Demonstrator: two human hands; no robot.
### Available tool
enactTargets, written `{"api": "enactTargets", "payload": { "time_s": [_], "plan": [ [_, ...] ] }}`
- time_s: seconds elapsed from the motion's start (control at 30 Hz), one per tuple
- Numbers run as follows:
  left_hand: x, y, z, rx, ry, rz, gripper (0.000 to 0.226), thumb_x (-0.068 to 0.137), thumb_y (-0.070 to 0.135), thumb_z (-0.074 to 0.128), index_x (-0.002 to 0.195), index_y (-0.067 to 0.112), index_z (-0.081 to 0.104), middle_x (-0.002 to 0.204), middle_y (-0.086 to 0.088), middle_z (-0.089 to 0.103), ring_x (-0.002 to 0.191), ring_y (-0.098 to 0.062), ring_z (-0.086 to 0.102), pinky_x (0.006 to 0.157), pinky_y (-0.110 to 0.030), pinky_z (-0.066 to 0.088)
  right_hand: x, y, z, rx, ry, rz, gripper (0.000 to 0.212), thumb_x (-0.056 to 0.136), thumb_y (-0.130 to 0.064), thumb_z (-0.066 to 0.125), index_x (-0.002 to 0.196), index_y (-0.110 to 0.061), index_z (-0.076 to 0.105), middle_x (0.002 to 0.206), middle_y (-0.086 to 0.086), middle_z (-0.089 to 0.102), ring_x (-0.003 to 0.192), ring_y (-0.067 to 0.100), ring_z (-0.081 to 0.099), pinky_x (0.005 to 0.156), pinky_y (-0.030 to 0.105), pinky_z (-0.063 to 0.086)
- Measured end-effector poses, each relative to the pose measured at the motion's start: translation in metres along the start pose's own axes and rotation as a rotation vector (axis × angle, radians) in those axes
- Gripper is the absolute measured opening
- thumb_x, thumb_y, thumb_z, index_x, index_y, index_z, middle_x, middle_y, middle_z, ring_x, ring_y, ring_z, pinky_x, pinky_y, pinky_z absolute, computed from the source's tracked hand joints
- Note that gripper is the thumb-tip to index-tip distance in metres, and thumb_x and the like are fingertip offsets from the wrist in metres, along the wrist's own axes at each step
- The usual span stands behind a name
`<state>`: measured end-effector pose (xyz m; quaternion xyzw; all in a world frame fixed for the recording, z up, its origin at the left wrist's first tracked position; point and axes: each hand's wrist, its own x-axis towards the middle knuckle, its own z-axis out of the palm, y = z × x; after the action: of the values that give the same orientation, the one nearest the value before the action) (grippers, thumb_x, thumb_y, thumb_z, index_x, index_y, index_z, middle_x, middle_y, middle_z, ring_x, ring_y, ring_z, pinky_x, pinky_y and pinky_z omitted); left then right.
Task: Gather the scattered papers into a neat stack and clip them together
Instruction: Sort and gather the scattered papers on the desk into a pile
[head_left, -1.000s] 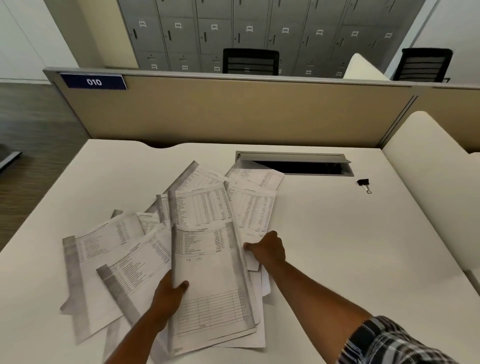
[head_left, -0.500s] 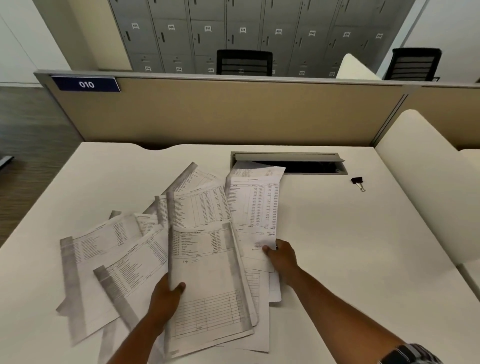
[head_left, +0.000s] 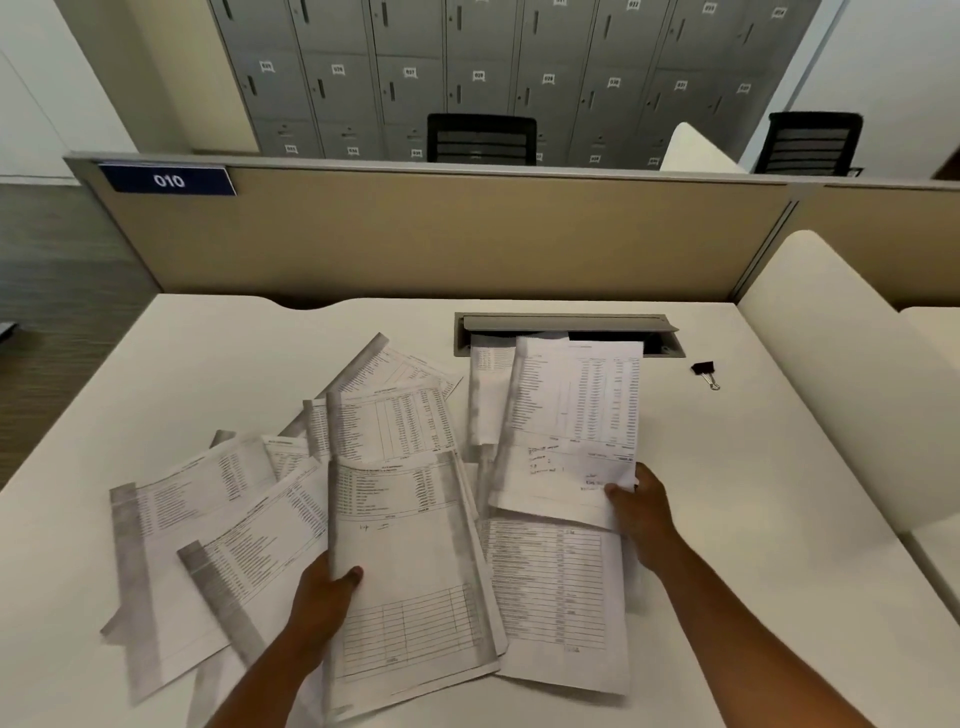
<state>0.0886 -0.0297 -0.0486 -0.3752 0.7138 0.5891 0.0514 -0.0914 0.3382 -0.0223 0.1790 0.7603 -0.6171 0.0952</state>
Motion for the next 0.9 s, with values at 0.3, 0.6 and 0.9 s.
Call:
{"api": "enactTargets", "payload": {
  "time_s": [0.3,0.6,0.9],
  "plan": [
    [0.002,0.003,0.003,-0.067,-0.016,-0.017,0.043,0.098,0.009,0.055,0.139,0.01,0.047,0.128,-0.014,0.06,0.116,-0.036,0.058,0.101,-0.056,0.047,0.008,-0.001,-0.025,0.246,-0.115,0.149,0.039,0.092,0.006,0.063,0.124,-0.015,0.065,0.118,0.009,0.074,0.108,0.033,0.07,0.092,0.047,0.058],
    [-0.006,0.011,0.01,-0.175,-0.072,-0.049,0.038,0.097,0.01,0.058,0.134,0.015,0.051,0.12,-0.01,0.064,0.103,-0.029,0.065,0.084,-0.043,0.056,-0.006,-0.016,0.014,0.28,-0.35,0.17,0.039,0.092,0.003,0.064,0.128,-0.014,0.065,0.117,0.008,0.076,0.102,0.028,0.075,0.075,0.035,0.062],
    [-0.006,0.008,0.007,-0.216,-0.101,-0.054,0.035,0.096,0.016,0.061,0.13,0.018,0.054,0.12,-0.008,0.067,0.106,-0.03,0.066,0.092,-0.052,0.055,-0.011,-0.073,0.038,0.359,-0.551,0.086,0.04,0.091,0.0,0.064,0.129,-0.011,0.064,0.126,0.014,0.072,0.11,0.031,0.072,0.083,0.038,0.062]
  ]
}}
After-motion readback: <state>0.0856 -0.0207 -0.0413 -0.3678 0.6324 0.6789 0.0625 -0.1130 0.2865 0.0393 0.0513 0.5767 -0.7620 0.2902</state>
